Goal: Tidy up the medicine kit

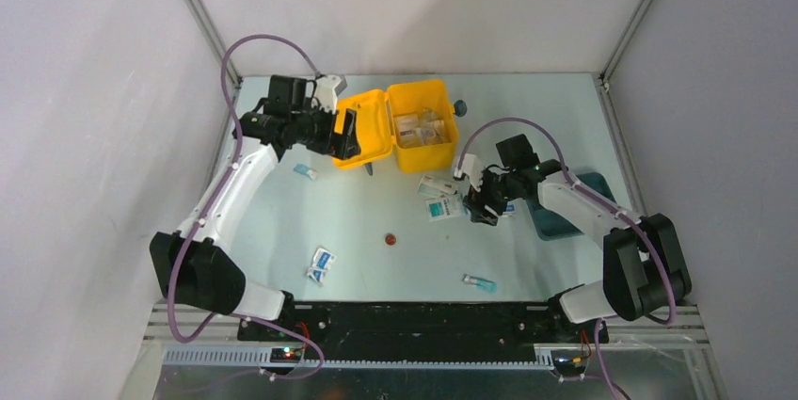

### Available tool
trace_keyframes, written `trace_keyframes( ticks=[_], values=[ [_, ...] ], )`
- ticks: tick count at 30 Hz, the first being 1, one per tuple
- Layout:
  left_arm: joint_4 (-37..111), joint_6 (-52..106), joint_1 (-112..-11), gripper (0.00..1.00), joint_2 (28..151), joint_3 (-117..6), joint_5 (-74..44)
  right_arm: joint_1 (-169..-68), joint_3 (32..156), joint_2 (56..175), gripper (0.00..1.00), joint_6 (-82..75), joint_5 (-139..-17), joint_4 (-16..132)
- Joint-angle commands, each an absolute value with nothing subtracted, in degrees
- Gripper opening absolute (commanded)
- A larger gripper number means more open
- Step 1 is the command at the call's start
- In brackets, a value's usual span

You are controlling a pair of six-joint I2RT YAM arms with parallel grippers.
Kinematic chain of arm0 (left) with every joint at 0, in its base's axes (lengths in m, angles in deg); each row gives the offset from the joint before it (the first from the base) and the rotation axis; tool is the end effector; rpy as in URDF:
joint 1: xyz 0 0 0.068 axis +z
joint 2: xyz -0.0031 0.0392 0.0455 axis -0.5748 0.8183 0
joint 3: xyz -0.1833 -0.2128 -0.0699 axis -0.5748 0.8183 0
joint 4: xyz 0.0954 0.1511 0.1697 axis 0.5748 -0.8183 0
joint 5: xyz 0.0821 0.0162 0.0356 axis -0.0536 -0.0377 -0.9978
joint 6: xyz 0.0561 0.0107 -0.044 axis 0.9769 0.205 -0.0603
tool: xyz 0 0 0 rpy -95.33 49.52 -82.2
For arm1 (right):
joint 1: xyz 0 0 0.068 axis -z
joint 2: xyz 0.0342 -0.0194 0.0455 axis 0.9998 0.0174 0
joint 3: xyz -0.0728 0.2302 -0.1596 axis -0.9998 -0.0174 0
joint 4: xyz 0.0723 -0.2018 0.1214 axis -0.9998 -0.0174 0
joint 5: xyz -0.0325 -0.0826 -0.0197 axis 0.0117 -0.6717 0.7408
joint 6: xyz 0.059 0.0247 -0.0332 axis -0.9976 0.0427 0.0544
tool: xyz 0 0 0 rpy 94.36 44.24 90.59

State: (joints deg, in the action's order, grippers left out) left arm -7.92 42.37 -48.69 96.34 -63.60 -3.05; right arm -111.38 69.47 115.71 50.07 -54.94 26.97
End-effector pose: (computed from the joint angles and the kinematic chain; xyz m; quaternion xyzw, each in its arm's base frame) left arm 0.2906 -0.0915 0.3545 0.2019 0.8876 -0.1941 0.3657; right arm 0.2332 0.1286 0.2184 -0.5822 0.7348 0.1989 0.2857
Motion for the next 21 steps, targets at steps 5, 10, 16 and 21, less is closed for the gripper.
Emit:
trace_keyframes(
  ticks=[5, 10, 16, 21],
  values=[
    [-8.2, 43.6, -49.0, 0.92, 89.9, -57.6, -5.5, -112.0, 69.9, 117.5, 0.68, 52.9, -58.0, 30.4],
    [-9.0, 45.3, -48.7, 0.92, 89.4, -55.4, -6.9, -111.7, 70.2, 115.9, 0.67, 58.5, -53.7, 22.7],
    [-10.6, 44.5, -48.2, 0.92, 89.6, -51.9, -7.6, -110.9, 70.1, 114.4, 0.69, 64.1, -50.4, 14.5],
    [-12.0, 39.9, -47.3, 0.91, 90.3, -48.5, -8.7, -112.2, 70.1, 113.6, 0.69, 65.8, -50.3, 9.9]
  ],
)
